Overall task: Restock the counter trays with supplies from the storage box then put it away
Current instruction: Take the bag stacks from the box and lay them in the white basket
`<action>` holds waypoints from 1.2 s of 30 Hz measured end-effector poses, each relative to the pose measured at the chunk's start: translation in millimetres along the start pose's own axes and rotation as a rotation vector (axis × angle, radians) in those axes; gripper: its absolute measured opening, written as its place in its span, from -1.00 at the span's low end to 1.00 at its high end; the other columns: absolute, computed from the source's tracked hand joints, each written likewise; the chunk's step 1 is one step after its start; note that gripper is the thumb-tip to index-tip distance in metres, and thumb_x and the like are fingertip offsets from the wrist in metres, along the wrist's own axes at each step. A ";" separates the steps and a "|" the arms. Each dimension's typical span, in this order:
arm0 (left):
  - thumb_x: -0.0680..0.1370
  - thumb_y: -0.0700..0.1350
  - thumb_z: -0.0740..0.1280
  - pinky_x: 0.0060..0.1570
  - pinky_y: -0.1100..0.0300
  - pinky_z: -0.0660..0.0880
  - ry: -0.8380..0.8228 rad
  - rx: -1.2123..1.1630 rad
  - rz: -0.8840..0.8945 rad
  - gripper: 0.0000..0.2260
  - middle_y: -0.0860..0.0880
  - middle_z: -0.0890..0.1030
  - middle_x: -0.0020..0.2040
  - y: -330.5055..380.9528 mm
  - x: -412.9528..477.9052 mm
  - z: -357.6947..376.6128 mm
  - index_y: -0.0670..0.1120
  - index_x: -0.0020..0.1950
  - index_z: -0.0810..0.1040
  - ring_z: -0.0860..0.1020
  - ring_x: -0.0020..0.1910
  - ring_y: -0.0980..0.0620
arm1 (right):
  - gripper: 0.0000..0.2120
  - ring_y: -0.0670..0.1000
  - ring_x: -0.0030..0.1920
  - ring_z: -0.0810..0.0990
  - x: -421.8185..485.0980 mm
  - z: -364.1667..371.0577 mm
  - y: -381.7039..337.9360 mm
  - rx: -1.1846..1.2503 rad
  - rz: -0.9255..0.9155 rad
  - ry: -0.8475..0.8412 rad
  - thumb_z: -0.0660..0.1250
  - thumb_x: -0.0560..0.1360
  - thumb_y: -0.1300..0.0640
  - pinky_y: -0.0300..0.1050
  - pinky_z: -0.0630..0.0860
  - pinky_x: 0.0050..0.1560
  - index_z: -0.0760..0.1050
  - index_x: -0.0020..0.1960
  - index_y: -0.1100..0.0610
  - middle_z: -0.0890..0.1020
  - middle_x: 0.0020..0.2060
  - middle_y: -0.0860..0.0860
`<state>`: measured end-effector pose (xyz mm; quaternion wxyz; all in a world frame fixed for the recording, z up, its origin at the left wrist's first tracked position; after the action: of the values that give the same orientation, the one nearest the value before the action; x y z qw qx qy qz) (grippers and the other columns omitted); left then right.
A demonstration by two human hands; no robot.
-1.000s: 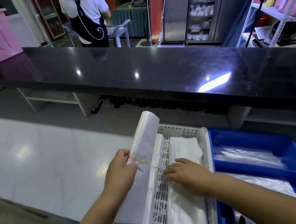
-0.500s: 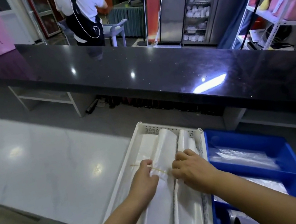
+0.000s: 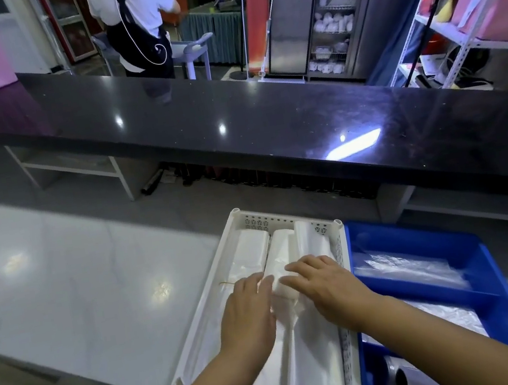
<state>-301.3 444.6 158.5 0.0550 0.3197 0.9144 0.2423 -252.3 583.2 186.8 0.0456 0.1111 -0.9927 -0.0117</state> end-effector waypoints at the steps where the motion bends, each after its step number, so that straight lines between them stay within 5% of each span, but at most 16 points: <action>1: 0.52 -0.11 0.27 0.28 0.20 0.30 -0.041 0.005 0.025 -0.54 0.08 0.28 0.41 -1.6 -0.9 1.4 0.07 0.39 0.25 0.25 0.37 0.06 | -0.45 0.09 0.22 0.49 0.1 0.1 2.1 0.018 0.012 -0.003 0.35 0.33 0.37 0.00 0.48 0.16 0.41 0.25 0.01 0.53 0.26 0.04; 7: 0.46 -0.01 0.32 -0.15 0.23 0.44 -0.155 -0.082 -0.201 -0.63 0.01 0.48 0.11 -10.7 -3.8 2.4 -0.02 0.22 0.33 0.50 0.01 0.01 | -0.62 0.04 0.43 0.25 10.3 6.7 14.0 0.060 0.030 -0.044 0.13 0.54 0.25 -0.04 0.13 0.40 0.44 0.28 -0.04 0.47 0.33 -0.02; 11: 0.42 -0.06 0.32 -0.47 0.24 0.24 -0.205 -0.072 -0.264 -0.78 0.07 0.41 -0.22 -8.6 -2.5 0.0 -0.02 -0.08 0.29 0.44 -0.29 0.05 | -0.65 0.04 0.43 0.25 19.2 15.3 20.2 0.025 0.004 -0.100 0.07 0.55 0.17 0.00 0.00 0.46 0.45 0.27 0.00 0.50 0.30 0.00; 15: 0.48 -0.13 0.26 -0.34 0.19 0.34 -0.117 0.073 -0.148 -0.80 -0.01 0.46 0.03 1.1 -4.9 -7.9 -0.04 0.07 0.34 0.46 -0.14 0.02 | -0.57 0.06 0.47 0.17 22.4 25.8 20.1 0.051 0.023 -0.171 0.12 0.56 0.04 0.00 -0.05 0.48 0.25 0.42 0.07 0.32 0.43 0.07; 18: 0.54 -0.08 0.23 -0.07 0.18 0.48 -0.040 -0.056 0.014 -0.76 0.06 0.44 0.16 12.1 -12.2 -6.0 0.04 0.20 0.39 0.48 0.06 0.07 | -0.42 0.05 0.52 0.01 24.3 26.2 25.0 0.063 0.071 -0.169 0.16 0.55 0.00 -0.02 -0.14 0.49 0.03 0.50 0.03 0.07 0.53 0.05; 22: 0.53 -0.14 0.22 0.28 0.17 0.31 -0.128 0.083 0.306 -0.59 0.03 0.34 0.42 20.2 -22.7 10.1 0.02 0.38 0.33 0.27 0.37 0.03 | -0.42 0.02 0.52 -0.20 25.7 33.8 27.3 0.074 0.054 -0.256 0.02 0.58 -0.06 -0.04 -0.27 0.47 -0.13 0.52 0.02 -0.14 0.54 0.04; 27: 0.52 -0.16 0.23 0.39 0.20 0.18 -0.287 0.099 0.254 -0.54 0.07 0.20 0.52 4.2 -29.0 16.4 0.03 0.42 0.29 0.10 0.49 0.12 | -0.36 0.05 0.52 -0.22 34.2 47.1 39.0 0.041 0.138 -0.378 -0.07 0.57 -0.21 0.02 -0.26 0.47 -0.21 0.52 0.03 -0.18 0.54 0.02; 31: 0.46 -0.22 0.27 0.31 0.19 0.29 -0.385 0.044 0.189 -0.55 0.07 0.29 0.48 2.1 -41.7 4.5 0.00 0.35 0.41 0.21 0.45 0.11 | -0.37 0.06 0.52 -0.20 52.1 43.7 50.5 0.086 0.244 -0.317 -0.04 0.58 -0.15 0.04 -0.25 0.47 -0.19 0.51 0.09 -0.14 0.54 0.04; 36: 0.53 -0.12 0.23 0.18 0.08 0.41 -0.207 0.059 -0.072 -0.72 0.10 0.53 0.21 -13.1 -68.4 -28.5 0.07 0.21 0.52 0.39 0.25 0.09 | -0.57 0.13 0.46 0.18 74.3 27.9 38.3 0.140 0.230 -0.097 0.09 0.56 0.06 0.04 0.07 0.44 0.26 0.39 0.18 0.30 0.43 0.15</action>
<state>-261.9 382.3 173.6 0.1483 0.3116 0.9214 0.1788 -335.5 604.5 166.8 -0.0092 -0.0014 -0.9983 0.0577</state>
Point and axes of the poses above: each hand's wrist, its own x-axis towards the middle knuckle, its own z-axis out of the palm, y = z × x, the point moved 4 cm from there along x, towards the middle knuckle
